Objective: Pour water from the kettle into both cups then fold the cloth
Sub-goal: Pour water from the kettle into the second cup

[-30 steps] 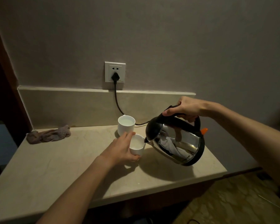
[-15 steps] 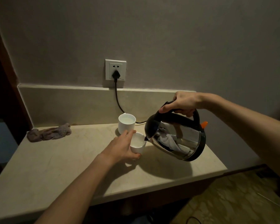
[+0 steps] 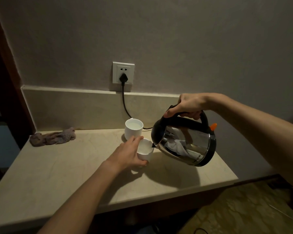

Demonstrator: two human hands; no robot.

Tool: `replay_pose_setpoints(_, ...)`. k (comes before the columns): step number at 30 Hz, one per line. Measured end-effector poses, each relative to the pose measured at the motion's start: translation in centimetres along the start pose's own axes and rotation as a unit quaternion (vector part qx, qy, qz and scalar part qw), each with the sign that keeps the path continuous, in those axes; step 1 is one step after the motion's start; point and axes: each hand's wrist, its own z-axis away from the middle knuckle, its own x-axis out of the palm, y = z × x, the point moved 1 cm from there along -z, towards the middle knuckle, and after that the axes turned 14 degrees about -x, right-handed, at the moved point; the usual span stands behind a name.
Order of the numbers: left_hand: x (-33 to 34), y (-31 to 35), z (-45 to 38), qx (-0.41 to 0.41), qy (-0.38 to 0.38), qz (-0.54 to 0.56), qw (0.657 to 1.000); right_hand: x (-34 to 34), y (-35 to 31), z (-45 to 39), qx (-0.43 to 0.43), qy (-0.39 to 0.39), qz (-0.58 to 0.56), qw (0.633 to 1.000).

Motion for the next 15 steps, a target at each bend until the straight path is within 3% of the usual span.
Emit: replay_pose_setpoints(15,-0.21,0.21,0.17,-0.007,-0.001,-0.001,1.000,-0.28,-0.71,-0.51,0.009,-0.017,0.018,1.000)
